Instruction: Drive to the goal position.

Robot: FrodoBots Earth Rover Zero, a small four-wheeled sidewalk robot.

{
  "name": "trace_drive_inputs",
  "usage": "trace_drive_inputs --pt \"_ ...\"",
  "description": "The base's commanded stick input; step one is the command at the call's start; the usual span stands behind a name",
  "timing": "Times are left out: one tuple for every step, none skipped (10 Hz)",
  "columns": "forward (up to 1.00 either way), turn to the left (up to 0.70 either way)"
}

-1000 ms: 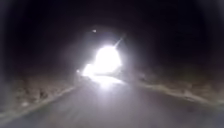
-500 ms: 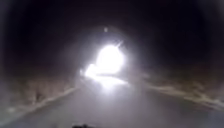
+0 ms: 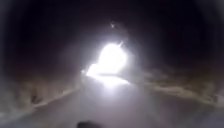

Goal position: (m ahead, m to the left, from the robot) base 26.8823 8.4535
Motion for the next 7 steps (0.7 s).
trace_drive_inputs --pt "1.00 0.05" --pt "1.00 0.05" --pt "1.00 0.05" --pt "1.00 0.05" --pt "1.00 0.04" --pt "1.00 0.04" --pt "1.00 0.03"
